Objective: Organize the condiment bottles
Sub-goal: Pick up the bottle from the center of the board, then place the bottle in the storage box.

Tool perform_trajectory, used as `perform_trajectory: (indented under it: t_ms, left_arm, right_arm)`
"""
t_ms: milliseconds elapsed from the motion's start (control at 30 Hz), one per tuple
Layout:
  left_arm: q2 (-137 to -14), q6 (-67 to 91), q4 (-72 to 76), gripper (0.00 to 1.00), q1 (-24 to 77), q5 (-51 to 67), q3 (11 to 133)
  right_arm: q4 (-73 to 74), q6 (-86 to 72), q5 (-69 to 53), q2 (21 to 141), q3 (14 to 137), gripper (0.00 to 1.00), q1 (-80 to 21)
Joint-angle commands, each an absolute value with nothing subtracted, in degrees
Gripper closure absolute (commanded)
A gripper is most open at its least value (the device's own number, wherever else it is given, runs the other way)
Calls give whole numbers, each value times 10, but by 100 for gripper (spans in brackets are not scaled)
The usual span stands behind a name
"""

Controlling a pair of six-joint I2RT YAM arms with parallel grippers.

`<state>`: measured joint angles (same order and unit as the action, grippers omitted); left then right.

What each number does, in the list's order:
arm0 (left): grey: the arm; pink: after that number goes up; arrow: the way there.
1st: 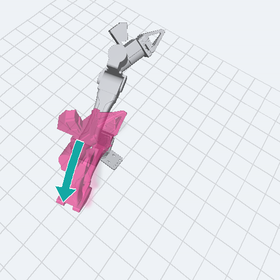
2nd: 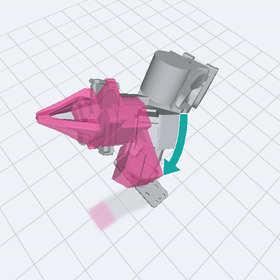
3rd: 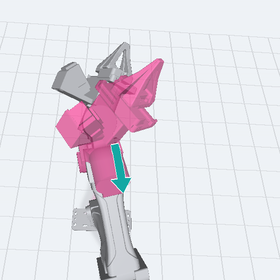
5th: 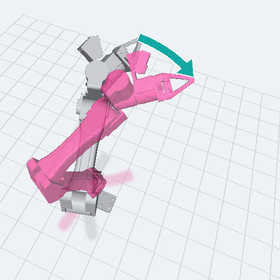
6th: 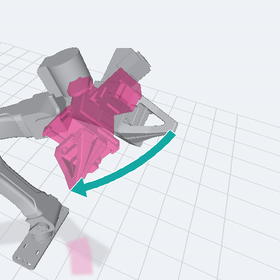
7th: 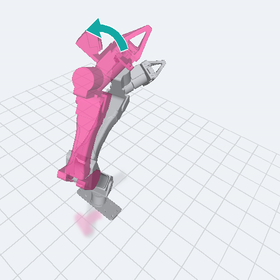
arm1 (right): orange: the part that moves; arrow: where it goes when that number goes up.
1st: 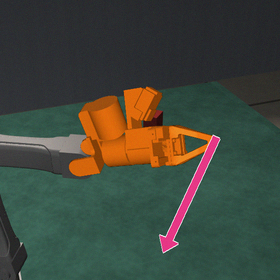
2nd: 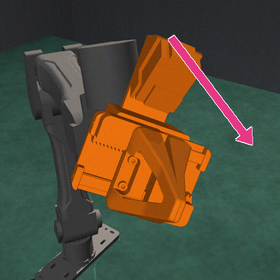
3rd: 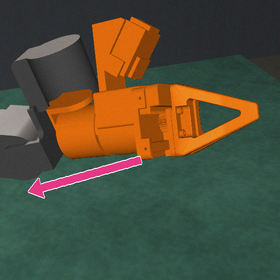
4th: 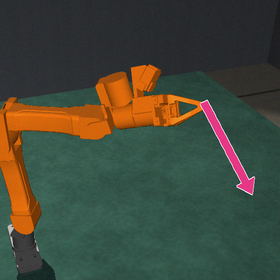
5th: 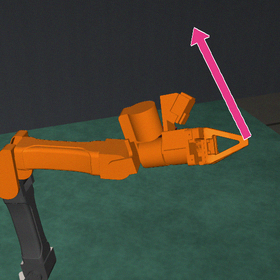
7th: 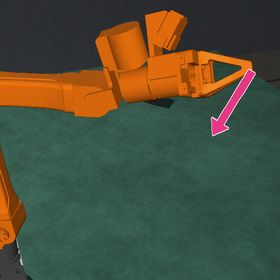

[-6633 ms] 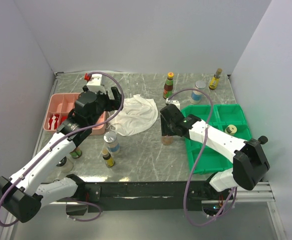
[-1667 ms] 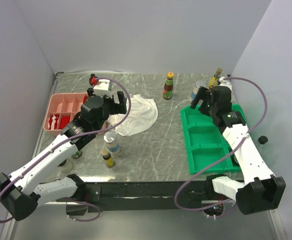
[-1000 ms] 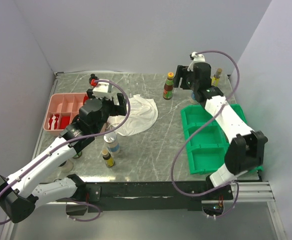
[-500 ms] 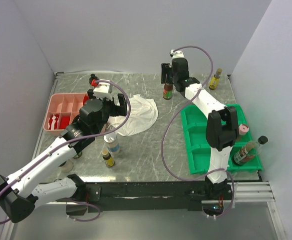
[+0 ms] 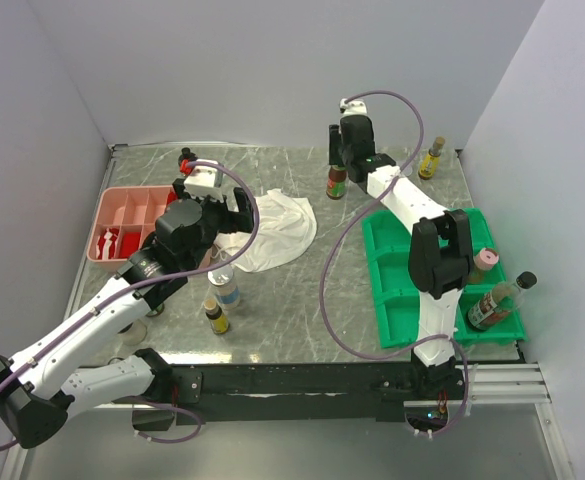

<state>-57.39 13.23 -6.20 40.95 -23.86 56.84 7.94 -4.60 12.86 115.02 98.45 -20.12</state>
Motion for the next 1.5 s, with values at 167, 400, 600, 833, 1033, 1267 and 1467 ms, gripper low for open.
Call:
perform_trajectory:
  t_ms: [167, 400, 600, 833, 1033, 1267, 1467]
  left_arm:
    - [-561, 135, -36, 3, 412, -233, 573]
    - [-561, 134, -36, 3, 412, -235, 573]
    - [-558, 134, -35, 3, 412, -235, 573]
    - [-558, 134, -35, 3, 413, -235, 573]
    - [-557, 134, -35, 3, 413, -236, 573]
    - [-557, 135, -36, 3, 412, -234, 573]
    - [-552, 136, -35, 3, 412, -234, 573]
  right_arm:
    - [73, -31, 151, 1179, 1032, 69, -210]
    - [87, -37, 151, 1146, 1036, 100, -217]
    - [116, -67, 129, 1086, 1029, 100, -224]
    - [130, -88, 119, 1012, 988, 100, -225]
    - [176, -98, 121, 955, 968, 100, -225]
    - [216, -93, 185, 882, 934, 100, -220]
    - [261, -105, 214, 839, 911, 100, -179]
